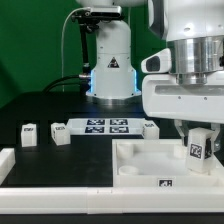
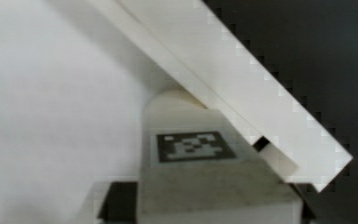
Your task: Assemble one leg
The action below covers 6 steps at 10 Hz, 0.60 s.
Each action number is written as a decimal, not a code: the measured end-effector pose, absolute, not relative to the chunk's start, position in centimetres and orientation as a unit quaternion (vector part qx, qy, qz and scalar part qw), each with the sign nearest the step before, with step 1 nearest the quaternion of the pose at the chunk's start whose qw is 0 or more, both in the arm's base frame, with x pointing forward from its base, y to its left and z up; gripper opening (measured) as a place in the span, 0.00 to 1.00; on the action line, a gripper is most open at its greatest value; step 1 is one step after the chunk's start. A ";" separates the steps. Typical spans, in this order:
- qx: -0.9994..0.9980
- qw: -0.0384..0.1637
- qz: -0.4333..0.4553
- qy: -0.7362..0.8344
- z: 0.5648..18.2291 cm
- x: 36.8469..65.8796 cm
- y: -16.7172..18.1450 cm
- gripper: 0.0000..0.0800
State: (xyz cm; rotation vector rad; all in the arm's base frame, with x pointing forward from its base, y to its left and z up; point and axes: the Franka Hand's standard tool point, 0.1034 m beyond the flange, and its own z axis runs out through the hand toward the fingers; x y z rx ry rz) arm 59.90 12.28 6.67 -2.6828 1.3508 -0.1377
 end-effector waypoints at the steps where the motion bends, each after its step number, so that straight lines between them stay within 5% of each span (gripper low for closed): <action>1: -0.863 0.072 -0.041 0.499 6.7 59.9 12.3 0.37; 4: -0.852 0.075 -0.038 0.517 6.6 59.9 12.3 0.37; 6: -0.864 0.074 -0.040 0.496 6.6 59.9 12.3 0.76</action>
Offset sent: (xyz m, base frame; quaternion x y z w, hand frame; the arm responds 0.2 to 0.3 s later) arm 0.0000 0.0000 0.0000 0.0000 0.0000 0.0000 1.0000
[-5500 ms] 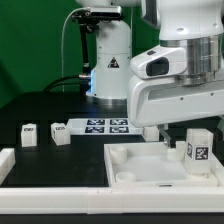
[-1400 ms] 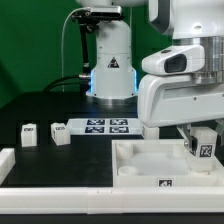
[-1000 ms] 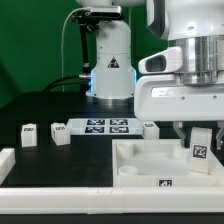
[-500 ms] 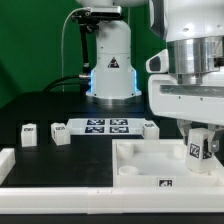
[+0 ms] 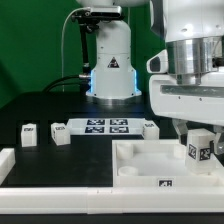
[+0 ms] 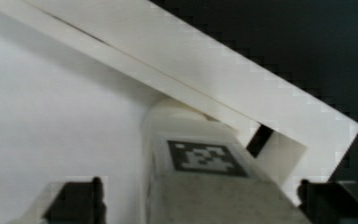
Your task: Assemble one leg
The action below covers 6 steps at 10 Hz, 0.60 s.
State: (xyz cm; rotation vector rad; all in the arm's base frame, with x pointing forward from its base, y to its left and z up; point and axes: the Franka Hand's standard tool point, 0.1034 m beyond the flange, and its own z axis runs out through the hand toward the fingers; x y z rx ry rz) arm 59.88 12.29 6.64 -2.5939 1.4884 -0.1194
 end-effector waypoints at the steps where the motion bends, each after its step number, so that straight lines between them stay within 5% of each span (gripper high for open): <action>1: -0.888 0.072 -0.044 0.453 6.6 59.9 12.3 0.76; 6: -0.986 0.050 -0.058 0.149 6.7 59.8 12.4 0.81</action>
Offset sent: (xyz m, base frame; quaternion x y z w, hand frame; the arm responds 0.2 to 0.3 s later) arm 0.0009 0.0048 0.0046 -0.0003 -0.0212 -0.3406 0.9400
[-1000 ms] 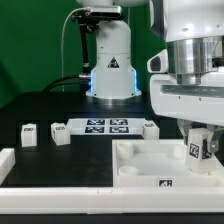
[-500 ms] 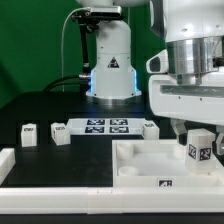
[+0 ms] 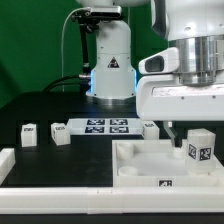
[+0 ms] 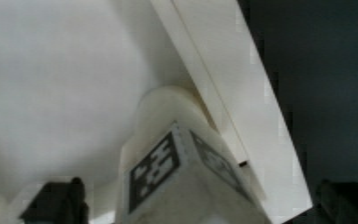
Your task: Assemble one leg
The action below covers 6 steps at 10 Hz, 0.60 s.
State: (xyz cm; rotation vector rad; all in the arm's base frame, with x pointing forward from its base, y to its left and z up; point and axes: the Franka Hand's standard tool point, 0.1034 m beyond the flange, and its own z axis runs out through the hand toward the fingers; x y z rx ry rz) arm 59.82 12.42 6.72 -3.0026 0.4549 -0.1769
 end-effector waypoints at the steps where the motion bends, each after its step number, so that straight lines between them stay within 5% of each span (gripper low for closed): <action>1: -0.994 0.044 -0.055 0.082 6.7 59.8 12.3 0.81; 6: -0.997 0.034 -0.055 -0.031 6.9 59.9 11.9 0.79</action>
Offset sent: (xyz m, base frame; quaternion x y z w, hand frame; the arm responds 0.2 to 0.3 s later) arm -0.0034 0.0015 0.0073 -0.0047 -0.0221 -0.2619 0.9648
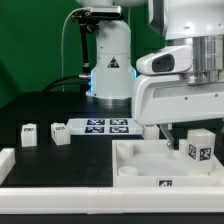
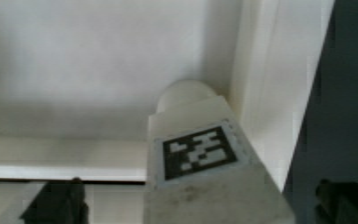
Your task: Assemble one leg
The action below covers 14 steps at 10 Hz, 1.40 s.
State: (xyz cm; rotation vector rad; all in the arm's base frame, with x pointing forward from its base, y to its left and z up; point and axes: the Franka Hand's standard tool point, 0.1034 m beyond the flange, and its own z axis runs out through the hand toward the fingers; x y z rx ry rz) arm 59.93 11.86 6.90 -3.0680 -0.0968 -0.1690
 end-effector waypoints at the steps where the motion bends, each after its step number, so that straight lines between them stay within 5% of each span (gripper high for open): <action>1: -0.997 0.033 -0.055 -0.032 6.9 59.9 11.8 0.79; 3: -0.998 0.034 -0.055 -0.020 6.9 59.9 11.9 0.38; 6: -0.998 0.037 -0.054 0.015 6.9 59.9 11.8 0.36; 14: -0.823 0.059 -0.030 0.564 6.7 59.8 11.9 0.36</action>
Offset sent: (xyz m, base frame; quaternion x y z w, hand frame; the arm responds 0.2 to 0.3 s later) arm 0.0000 0.0000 0.0000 0.0000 0.0000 0.0899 0.9960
